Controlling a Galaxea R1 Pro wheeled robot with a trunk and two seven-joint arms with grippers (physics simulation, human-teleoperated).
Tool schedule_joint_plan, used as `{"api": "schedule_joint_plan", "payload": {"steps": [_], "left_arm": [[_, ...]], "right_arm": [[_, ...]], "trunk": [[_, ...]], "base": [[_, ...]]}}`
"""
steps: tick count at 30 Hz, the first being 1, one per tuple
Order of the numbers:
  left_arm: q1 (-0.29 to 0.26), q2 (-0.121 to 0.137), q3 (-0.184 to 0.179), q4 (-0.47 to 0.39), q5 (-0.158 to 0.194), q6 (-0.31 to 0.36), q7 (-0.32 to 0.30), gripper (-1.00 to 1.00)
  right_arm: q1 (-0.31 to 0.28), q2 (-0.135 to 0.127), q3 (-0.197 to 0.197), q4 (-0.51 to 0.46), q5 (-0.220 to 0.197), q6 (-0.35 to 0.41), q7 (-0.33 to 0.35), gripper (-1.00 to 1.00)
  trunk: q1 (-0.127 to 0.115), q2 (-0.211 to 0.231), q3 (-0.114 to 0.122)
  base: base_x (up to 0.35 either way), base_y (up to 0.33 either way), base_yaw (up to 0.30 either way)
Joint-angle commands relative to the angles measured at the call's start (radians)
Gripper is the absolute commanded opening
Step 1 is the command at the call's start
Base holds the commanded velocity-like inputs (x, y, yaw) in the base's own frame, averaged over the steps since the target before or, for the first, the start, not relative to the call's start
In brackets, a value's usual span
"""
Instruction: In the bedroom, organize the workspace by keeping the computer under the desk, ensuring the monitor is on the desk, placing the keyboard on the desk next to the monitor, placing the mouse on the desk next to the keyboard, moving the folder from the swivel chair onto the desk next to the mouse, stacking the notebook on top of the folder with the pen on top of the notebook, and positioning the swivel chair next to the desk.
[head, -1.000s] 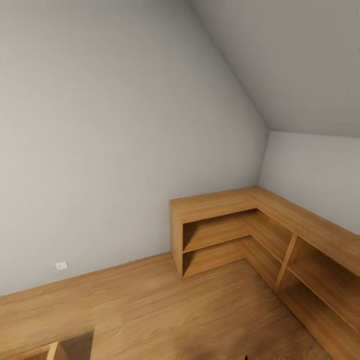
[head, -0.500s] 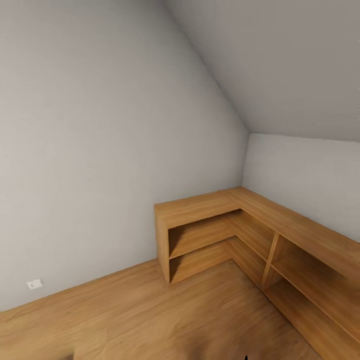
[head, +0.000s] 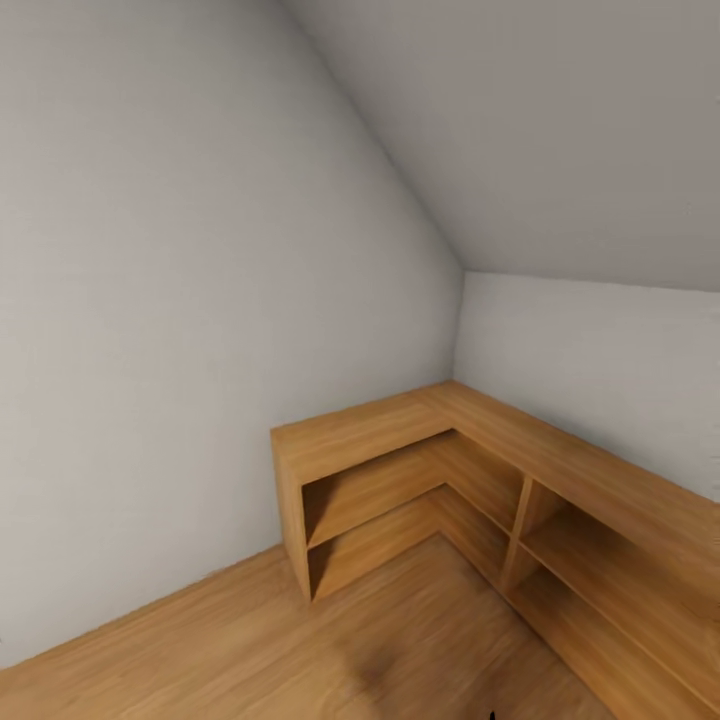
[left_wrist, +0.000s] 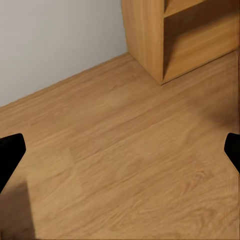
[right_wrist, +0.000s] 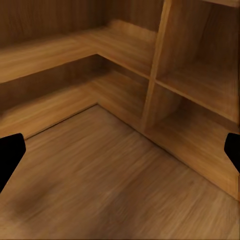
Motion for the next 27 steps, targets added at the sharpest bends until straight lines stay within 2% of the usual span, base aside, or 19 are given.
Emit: {"api": "schedule_joint_plan", "payload": {"steps": [1, 13, 27], "left_arm": [[-0.001, 0.0, -0.008, 0.0, 0.004, -0.002, 0.006, 1.0], [-0.001, 0.0, -0.007, 0.0, 0.004, -0.002, 0.003, 1.0], [-0.001, 0.0, -0.007, 0.0, 0.004, -0.003, 0.003, 1.0]], "right_arm": [[-0.001, 0.001, -0.003, 0.001, 0.009, -0.002, -0.007, 1.0], [-0.001, 0.005, -0.005, 0.003, 0.006, -0.002, -0.007, 1.0], [-0.001, 0.01, -0.008, 0.003, 0.002, -0.002, -0.01, 1.0]], "trunk": [[0.001, -0.001, 0.0], [0.001, -0.001, 0.009], [0.001, -0.001, 0.005]], "base": [[0.225, 0.0, -0.21], [0.048, 0.0, -0.218], [0.0, 0.0, -0.246]]}}
